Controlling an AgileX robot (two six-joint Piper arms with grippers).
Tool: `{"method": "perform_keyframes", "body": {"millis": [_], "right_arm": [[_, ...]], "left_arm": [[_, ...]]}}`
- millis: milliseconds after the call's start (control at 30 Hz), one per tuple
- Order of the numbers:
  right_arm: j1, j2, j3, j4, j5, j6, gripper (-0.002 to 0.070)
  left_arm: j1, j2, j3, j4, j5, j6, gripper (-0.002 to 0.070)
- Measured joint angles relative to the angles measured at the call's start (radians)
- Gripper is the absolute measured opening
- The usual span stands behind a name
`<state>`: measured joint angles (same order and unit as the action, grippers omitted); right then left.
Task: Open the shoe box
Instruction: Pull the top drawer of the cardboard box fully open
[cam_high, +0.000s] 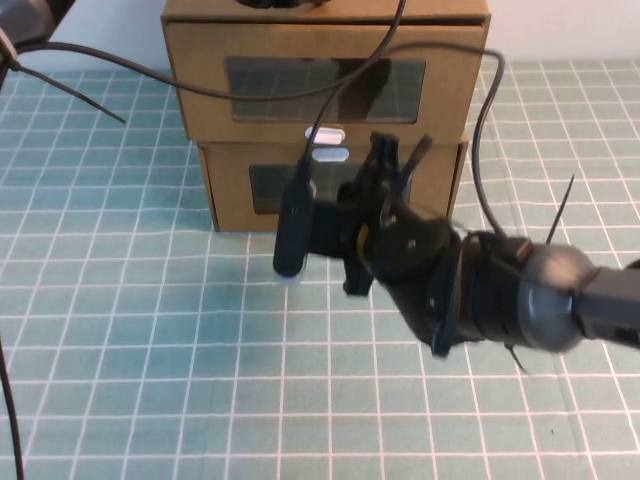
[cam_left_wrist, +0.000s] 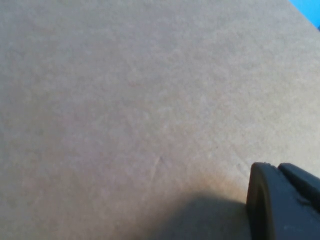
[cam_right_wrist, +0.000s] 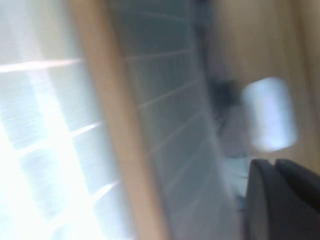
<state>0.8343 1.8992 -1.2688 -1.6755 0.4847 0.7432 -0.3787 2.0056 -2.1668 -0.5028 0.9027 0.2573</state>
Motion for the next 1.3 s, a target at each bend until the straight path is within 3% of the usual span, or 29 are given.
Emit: {"method": "perform_keyframes", "body": {"millis": [200, 367, 433, 633, 733, 967, 1300], "right_arm": [[0.083, -0.058, 0.070, 0.008, 0.030, 0.033, -0.0010], [0.088, -0.067, 0.052, 0.012, 0.081, 0.038, 0.0004], [0.078, -0.067, 0.027, 0.012, 0.085, 0.038, 0.0040], [0.041, -0.065, -0.074, 0.012, 0.013, 0.038, 0.0237], [0.023, -0.043, -0.117, 0.012, -0.002, 0.038, 0.0273], [0.000, 0.031, -0.176, 0.012, -0.009, 0.038, 0.0279], [-0.025, 0.060, -0.185, 0.010, -0.021, 0.038, 0.0197]], "left_arm": [[0.000, 0.000, -0.001, 0.000, 0.000, -0.004, -0.0004], [0.000, 0.000, -0.001, 0.000, 0.000, -0.004, -0.0004], [0.000, 0.000, -0.001, 0.000, 0.000, -0.004, -0.0004], [0.000, 0.000, -0.001, 0.000, 0.002, -0.004, -0.0004], [0.000, 0.000, -0.001, 0.000, 0.002, -0.004, -0.0004], [0.000, 0.000, -0.001, 0.000, 0.004, -0.004, -0.0003], [0.000, 0.000, -0.001, -0.004, 0.005, -0.004, -0.0004]]}}
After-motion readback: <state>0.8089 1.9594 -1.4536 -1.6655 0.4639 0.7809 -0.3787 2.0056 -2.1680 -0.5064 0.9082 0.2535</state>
